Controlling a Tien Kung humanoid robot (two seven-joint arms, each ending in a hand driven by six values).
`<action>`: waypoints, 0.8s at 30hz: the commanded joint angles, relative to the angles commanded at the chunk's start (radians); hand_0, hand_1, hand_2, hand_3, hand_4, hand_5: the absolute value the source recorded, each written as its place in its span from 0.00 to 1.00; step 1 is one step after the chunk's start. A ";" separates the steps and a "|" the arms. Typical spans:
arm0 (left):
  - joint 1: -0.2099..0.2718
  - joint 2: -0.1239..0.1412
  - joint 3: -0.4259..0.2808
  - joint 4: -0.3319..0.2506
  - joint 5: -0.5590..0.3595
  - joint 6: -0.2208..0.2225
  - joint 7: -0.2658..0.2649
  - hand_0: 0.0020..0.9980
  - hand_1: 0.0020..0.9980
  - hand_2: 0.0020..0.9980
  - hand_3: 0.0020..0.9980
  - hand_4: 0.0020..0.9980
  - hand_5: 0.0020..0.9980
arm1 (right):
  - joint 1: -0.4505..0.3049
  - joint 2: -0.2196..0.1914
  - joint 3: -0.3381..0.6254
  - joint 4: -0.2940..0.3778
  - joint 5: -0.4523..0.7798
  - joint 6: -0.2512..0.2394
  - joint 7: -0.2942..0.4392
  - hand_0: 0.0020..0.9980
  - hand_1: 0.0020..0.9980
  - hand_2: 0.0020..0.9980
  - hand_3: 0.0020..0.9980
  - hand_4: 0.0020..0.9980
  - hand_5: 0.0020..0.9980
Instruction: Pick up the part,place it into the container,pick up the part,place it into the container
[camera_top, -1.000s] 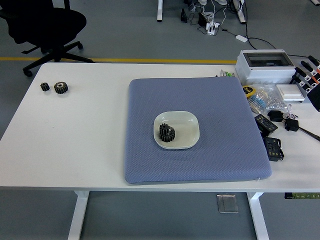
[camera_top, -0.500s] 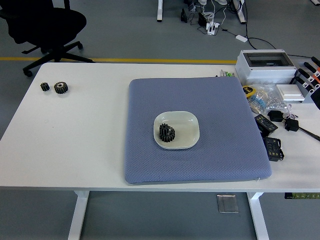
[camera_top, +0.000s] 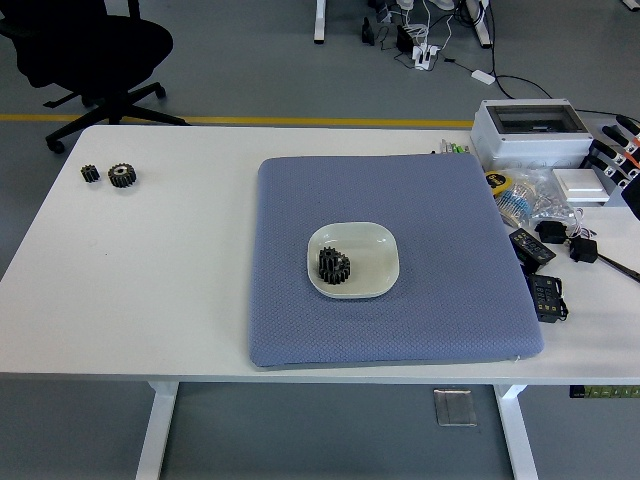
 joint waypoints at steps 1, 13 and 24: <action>0.000 0.000 0.001 0.000 -0.002 0.000 0.000 0.63 0.63 0.66 0.56 0.64 0.57 | 0.000 -0.001 0.000 0.000 0.001 0.000 0.000 0.88 0.81 0.84 0.87 1.00 1.00; 0.000 -0.003 0.015 0.000 -0.029 -0.001 -0.002 0.63 0.64 0.66 0.56 0.64 0.57 | 0.013 -0.001 -0.034 0.002 0.008 -0.007 0.007 0.87 0.80 0.83 0.85 1.00 0.99; -0.005 0.000 0.007 0.000 -0.019 -0.003 -0.003 0.63 0.64 0.66 0.56 0.64 0.57 | -0.019 -0.010 -0.043 0.012 -0.003 -0.016 0.036 0.85 0.79 0.82 0.83 1.00 0.99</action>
